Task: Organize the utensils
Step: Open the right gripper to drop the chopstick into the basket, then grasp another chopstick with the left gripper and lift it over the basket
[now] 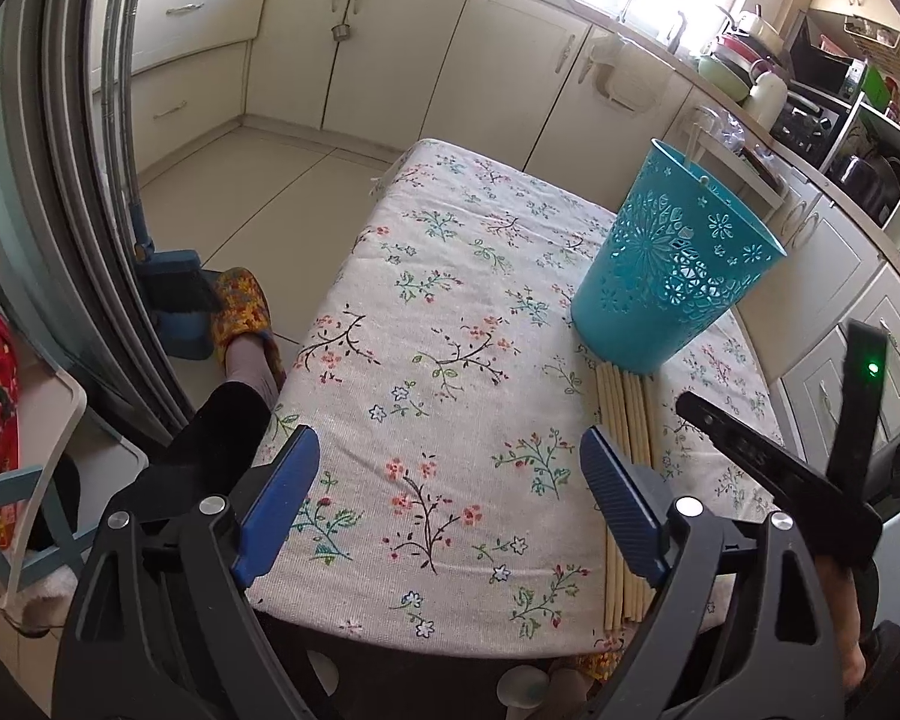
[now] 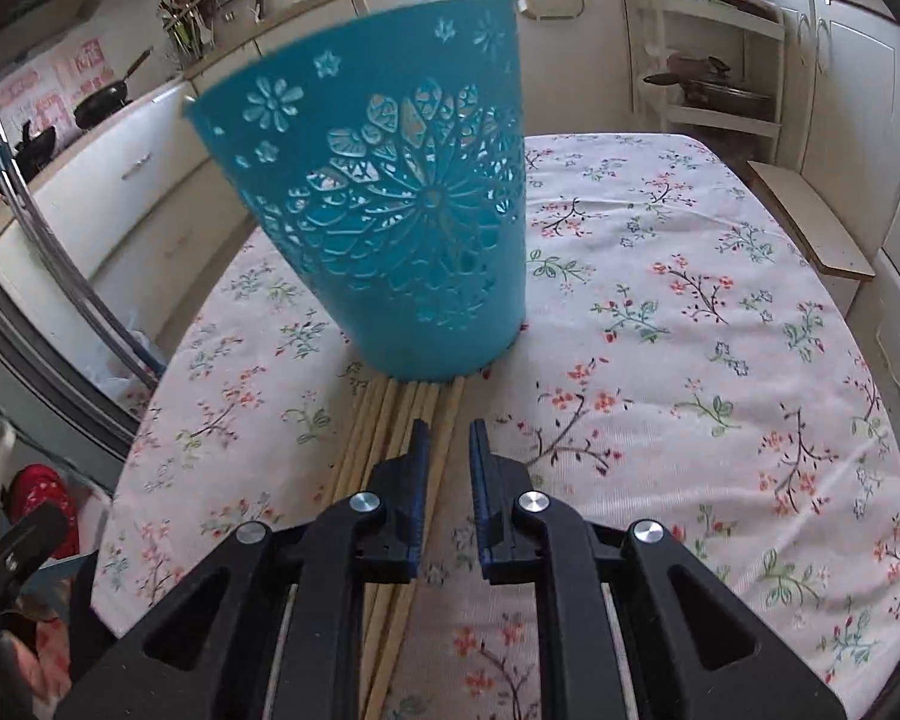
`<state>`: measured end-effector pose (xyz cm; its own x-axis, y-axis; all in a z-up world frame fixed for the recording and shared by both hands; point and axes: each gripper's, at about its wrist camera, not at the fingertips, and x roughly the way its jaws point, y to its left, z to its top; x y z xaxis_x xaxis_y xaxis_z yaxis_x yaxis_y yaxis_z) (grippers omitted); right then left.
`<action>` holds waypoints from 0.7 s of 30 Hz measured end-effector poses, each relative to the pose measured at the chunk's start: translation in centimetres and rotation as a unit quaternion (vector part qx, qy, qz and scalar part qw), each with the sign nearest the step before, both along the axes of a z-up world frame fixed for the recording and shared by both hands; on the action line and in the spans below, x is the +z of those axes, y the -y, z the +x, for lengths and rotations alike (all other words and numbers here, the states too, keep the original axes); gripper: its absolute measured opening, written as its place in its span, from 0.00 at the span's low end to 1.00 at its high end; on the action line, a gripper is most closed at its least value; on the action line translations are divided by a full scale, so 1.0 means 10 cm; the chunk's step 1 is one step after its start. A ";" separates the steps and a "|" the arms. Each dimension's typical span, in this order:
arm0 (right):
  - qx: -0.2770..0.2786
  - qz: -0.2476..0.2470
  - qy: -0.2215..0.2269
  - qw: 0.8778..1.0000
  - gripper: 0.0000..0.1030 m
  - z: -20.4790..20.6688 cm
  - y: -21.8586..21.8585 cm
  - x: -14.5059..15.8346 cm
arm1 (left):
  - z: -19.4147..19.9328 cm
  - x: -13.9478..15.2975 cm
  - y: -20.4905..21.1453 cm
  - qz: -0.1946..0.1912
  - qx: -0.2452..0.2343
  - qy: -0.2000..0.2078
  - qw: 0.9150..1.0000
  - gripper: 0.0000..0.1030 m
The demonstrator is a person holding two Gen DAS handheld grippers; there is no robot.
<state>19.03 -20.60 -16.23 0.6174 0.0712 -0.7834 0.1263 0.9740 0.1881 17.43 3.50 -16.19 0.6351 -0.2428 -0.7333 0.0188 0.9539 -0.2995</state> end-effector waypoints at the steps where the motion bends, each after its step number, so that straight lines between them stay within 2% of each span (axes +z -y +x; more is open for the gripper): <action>1: -0.002 -0.001 -0.006 1.000 0.13 0.04 -0.01 -0.04 | 0.00 -0.01 0.00 0.000 0.001 -0.002 1.000 0.82; 5: -0.001 -0.007 -0.028 1.000 0.13 0.08 -0.05 -0.21 | 0.01 -0.03 -0.02 0.001 0.000 -0.005 1.000 0.83; 10: 0.013 -0.031 -0.029 0.999 0.09 0.04 -0.10 -0.22 | 0.04 -0.09 -0.01 -0.001 0.001 -0.015 1.000 0.83; 13: 0.039 -0.038 -0.044 0.998 0.07 0.01 -0.10 -0.21 | 0.08 -0.09 0.05 0.002 -0.008 -0.018 1.000 0.83; 17: 0.063 -0.045 -0.061 0.995 0.07 -0.10 -0.04 -0.19 | 0.23 -0.16 0.32 0.037 -0.046 -0.035 0.998 0.84; 21: 0.050 -0.016 -0.060 0.997 0.07 -0.20 0.13 -0.21 | 0.40 -0.25 0.63 0.061 -0.068 -0.044 0.995 0.84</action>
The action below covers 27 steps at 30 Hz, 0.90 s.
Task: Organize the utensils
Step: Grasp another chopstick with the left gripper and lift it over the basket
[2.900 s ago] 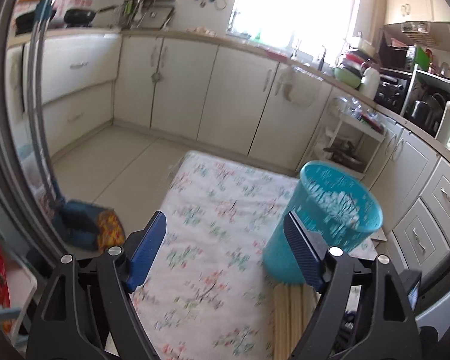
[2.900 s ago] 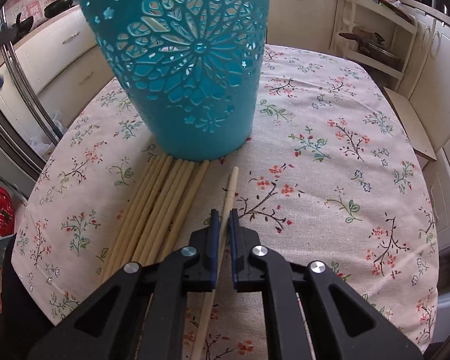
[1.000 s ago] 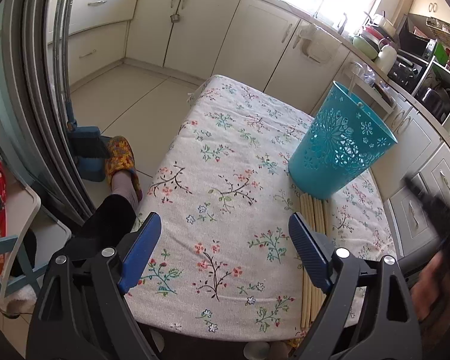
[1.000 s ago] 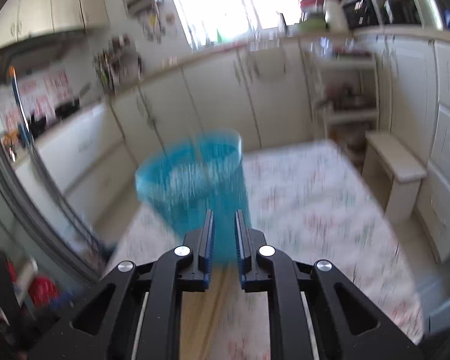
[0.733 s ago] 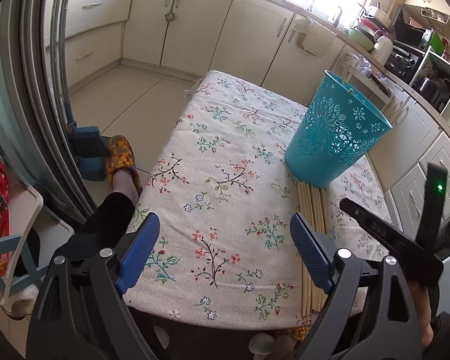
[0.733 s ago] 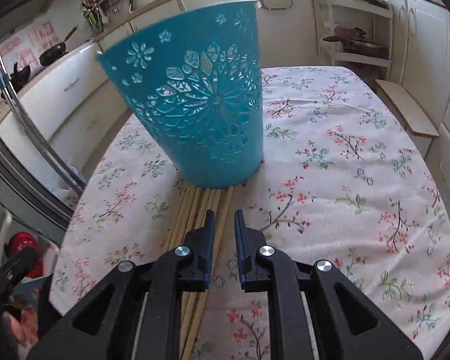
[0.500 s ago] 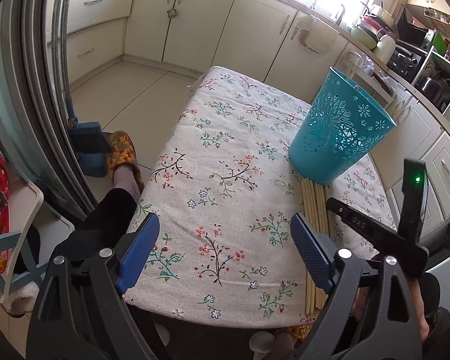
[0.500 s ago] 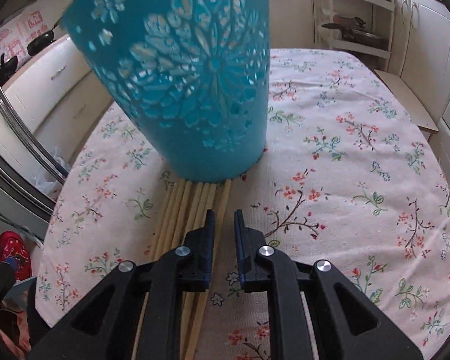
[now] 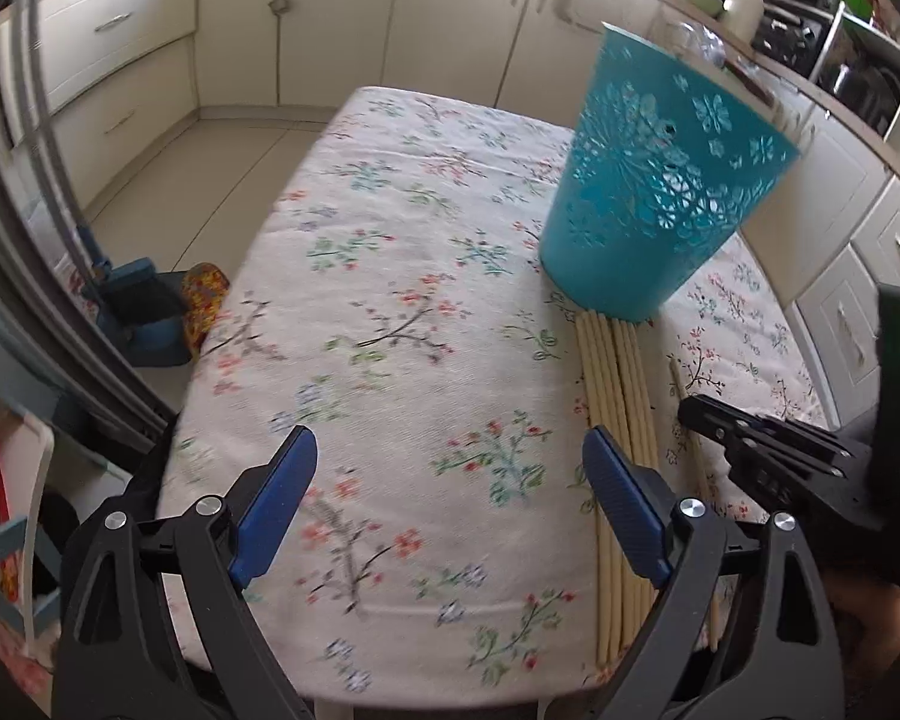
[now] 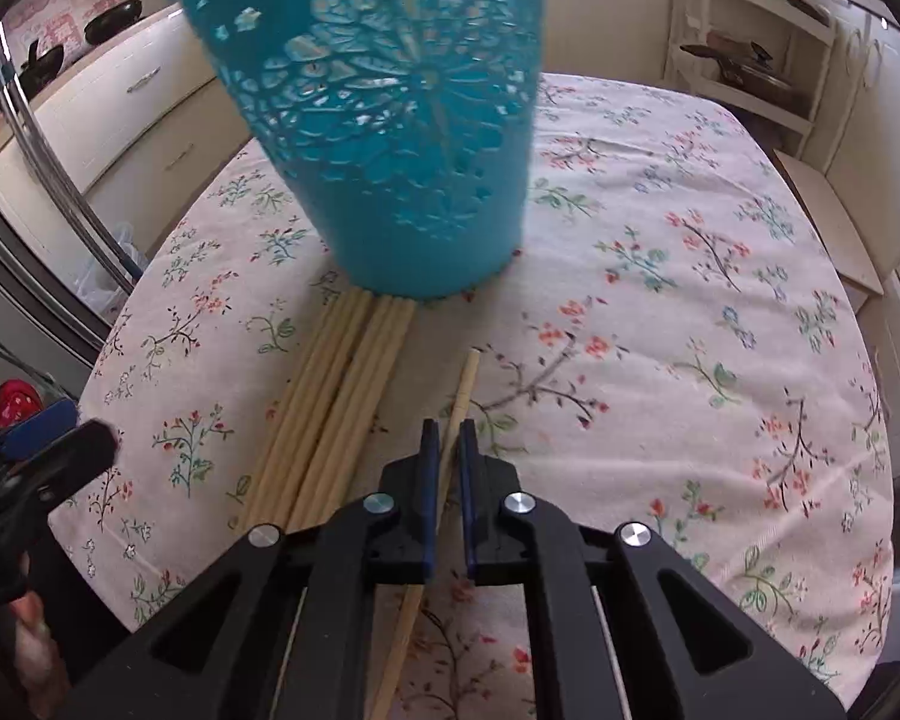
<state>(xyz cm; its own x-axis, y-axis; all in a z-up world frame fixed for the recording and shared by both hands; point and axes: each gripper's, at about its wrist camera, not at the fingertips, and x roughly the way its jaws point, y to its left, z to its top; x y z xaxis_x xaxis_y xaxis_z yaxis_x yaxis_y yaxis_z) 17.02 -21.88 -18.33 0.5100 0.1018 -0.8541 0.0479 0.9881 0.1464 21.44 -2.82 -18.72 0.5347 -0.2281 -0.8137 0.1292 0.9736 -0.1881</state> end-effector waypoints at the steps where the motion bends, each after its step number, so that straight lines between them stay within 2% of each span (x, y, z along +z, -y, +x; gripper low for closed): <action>1: -0.004 0.006 0.002 1.000 0.07 0.01 0.03 -0.01 | 0.04 -0.02 0.07 0.003 -0.004 -0.002 1.000 0.84; 9: -0.006 0.035 0.008 0.999 0.07 0.00 0.06 -0.01 | 0.38 -0.24 0.39 0.037 -0.004 -0.029 0.999 0.84; 15: -0.008 0.053 0.005 0.999 0.07 0.01 0.08 -0.01 | 0.43 -0.25 0.51 0.048 -0.007 -0.029 0.998 0.84; 25: -0.009 0.067 -0.002 0.998 0.07 0.00 0.11 -0.01 | 0.47 -0.28 0.72 0.108 -0.025 -0.020 0.994 0.84; 27: -0.009 0.069 -0.002 0.998 0.07 0.01 0.12 -0.01 | 0.47 -0.28 0.74 0.110 -0.028 -0.018 0.993 0.84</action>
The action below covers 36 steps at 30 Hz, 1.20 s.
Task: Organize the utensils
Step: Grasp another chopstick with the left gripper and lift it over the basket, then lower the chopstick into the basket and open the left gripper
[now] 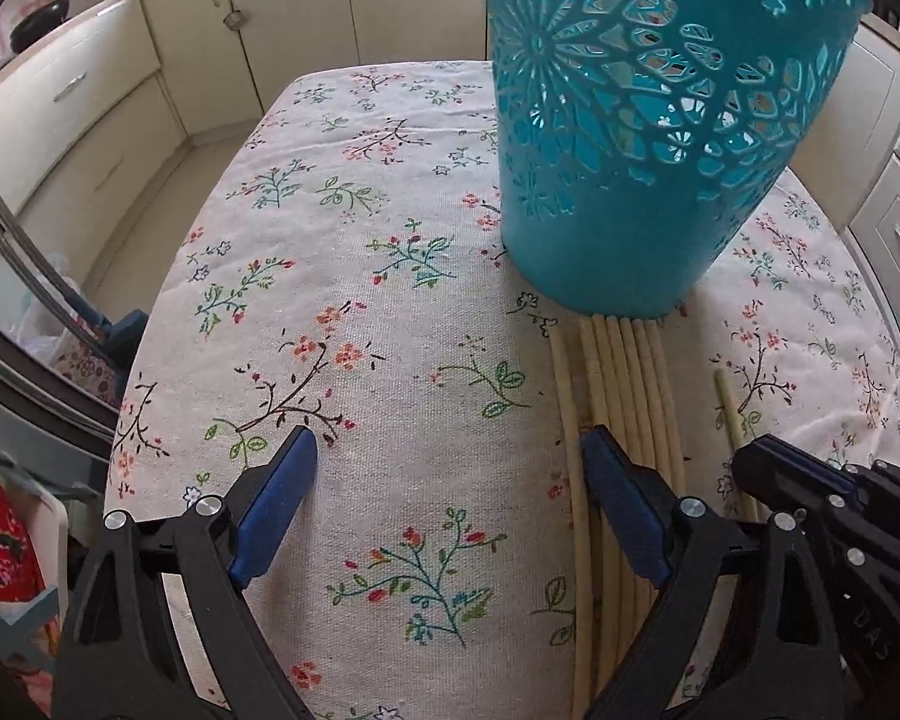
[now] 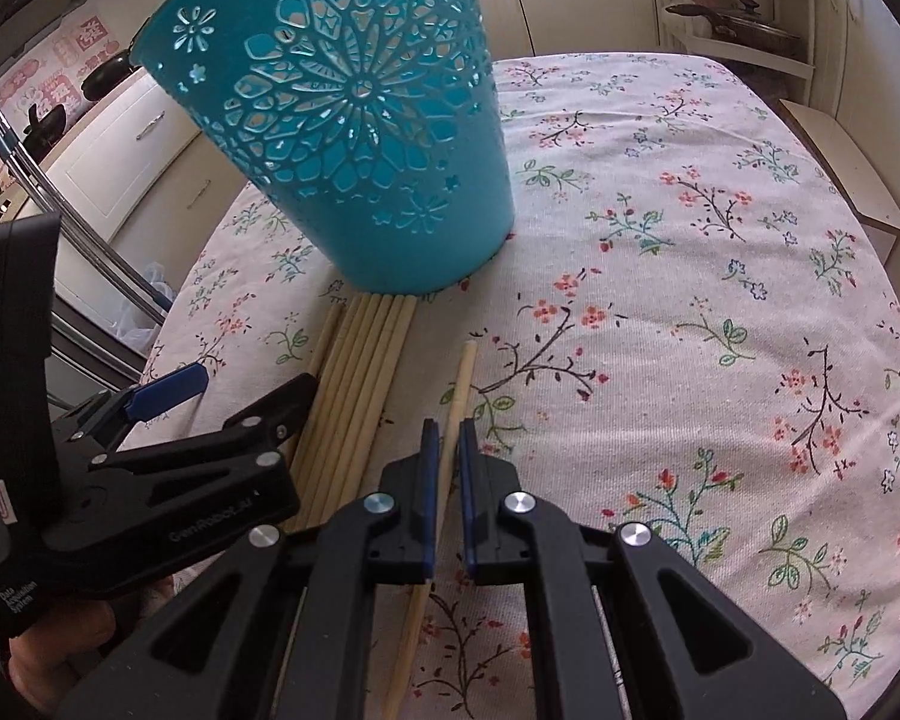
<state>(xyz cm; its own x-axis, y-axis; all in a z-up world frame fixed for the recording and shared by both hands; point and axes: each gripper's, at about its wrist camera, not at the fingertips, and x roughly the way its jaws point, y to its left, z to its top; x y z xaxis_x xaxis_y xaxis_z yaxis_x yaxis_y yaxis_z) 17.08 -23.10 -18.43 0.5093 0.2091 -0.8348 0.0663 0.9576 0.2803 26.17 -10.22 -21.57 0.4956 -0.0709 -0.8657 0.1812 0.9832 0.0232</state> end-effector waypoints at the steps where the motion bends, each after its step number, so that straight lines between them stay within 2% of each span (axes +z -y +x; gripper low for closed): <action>1: 0.000 0.000 0.000 1.000 0.07 0.00 0.00 0.00 | 0.02 0.00 0.01 0.000 -0.001 -0.002 1.000 0.84; 4: -0.001 0.002 0.001 1.000 0.07 0.00 0.01 0.00 | 0.08 0.01 0.04 -0.002 -0.008 -0.002 1.000 0.78; 7: -0.003 0.005 0.002 1.000 0.07 0.01 0.01 0.00 | 0.16 0.03 0.09 -0.004 -0.023 -0.001 1.000 0.62; 8: -0.003 0.006 0.003 1.000 0.07 0.01 0.01 -0.01 | 0.17 0.04 0.11 -0.006 -0.028 -0.002 1.000 0.53; 9: -0.004 0.008 0.004 1.000 0.07 0.02 0.02 -0.01 | 0.17 0.05 0.13 -0.007 -0.033 -0.001 0.999 0.39; 12: -0.005 0.007 0.007 1.000 0.07 0.03 0.02 -0.01 | 0.16 0.06 0.17 -0.016 -0.050 -0.004 0.999 0.11; 14: -0.004 0.004 0.010 1.000 0.07 0.03 0.01 -0.01 | 0.15 0.07 0.17 -0.021 -0.058 -0.008 0.998 0.05; 20: -0.003 -0.004 0.016 1.000 0.07 0.02 -0.02 -0.01 | 0.08 0.11 -0.02 -0.052 -0.065 -0.031 0.996 0.04; 25: -0.004 -0.005 0.018 1.000 0.07 0.02 -0.02 -0.01 | -0.06 0.42 -0.31 -0.107 -0.079 -0.019 0.991 0.04; 31: -0.007 -0.001 0.018 1.000 0.07 0.01 -0.01 -0.01 | -0.23 1.12 -0.59 -0.189 -0.101 0.010 0.977 0.04; 32: -0.007 -0.001 0.018 1.000 0.07 0.01 -0.01 -0.01 | -0.24 1.30 -0.62 -0.209 -0.104 0.022 0.972 0.04; 36: -0.007 -0.002 0.019 1.000 0.07 0.01 -0.01 -0.01 | -0.25 1.85 -0.60 -0.244 -0.114 0.076 0.960 0.04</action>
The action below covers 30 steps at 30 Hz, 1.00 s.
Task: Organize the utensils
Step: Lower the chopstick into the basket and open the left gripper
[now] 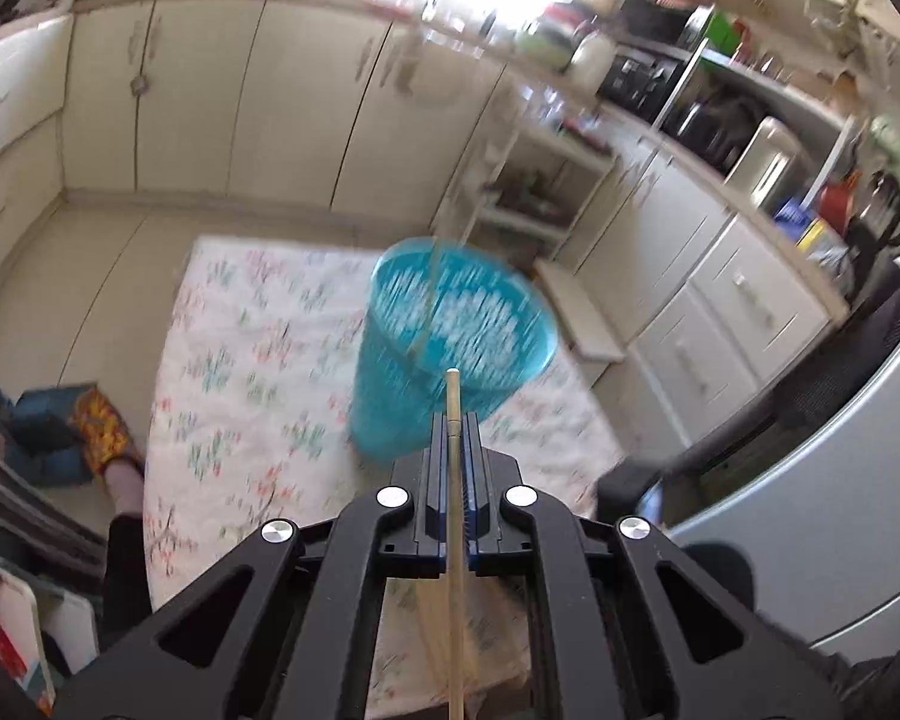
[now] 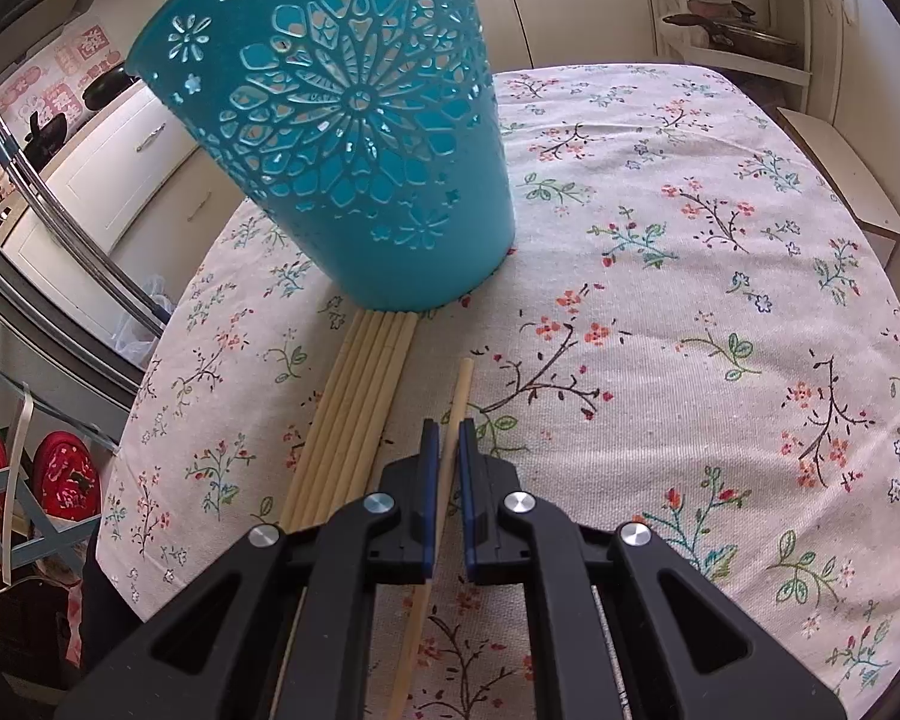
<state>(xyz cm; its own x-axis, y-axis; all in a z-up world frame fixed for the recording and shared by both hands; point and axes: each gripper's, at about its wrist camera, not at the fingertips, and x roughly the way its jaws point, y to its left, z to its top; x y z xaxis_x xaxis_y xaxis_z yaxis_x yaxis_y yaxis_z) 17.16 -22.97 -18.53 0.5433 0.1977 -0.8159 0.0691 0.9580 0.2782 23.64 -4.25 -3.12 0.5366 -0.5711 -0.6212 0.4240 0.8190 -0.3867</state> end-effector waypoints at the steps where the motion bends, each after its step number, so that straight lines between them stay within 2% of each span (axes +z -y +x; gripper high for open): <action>1: 0.000 0.001 0.000 1.000 0.07 0.00 0.00 0.00 | 0.02 0.16 0.03 -0.011 0.003 0.020 1.000 0.04; 5: 0.000 0.001 0.000 1.000 0.07 0.00 0.00 0.00 | 0.09 0.60 0.20 -0.041 0.023 0.089 0.995 0.04; 9: 0.000 0.003 0.000 1.000 0.07 0.00 0.00 0.00 | 0.25 0.82 0.37 -0.056 0.056 0.151 0.985 0.04; 11: -0.001 0.006 0.000 1.000 0.07 0.00 0.01 0.00 | 0.33 0.86 0.42 -0.055 0.081 0.169 0.981 0.04; 20: 0.004 0.008 0.002 1.000 0.07 0.01 0.05 0.00 | 0.83 0.58 0.62 -0.053 0.173 0.195 0.964 0.04; 30: 0.005 0.015 0.002 1.000 0.07 0.02 0.07 0.00 | 1.13 0.22 0.67 -0.056 0.211 0.188 0.958 0.04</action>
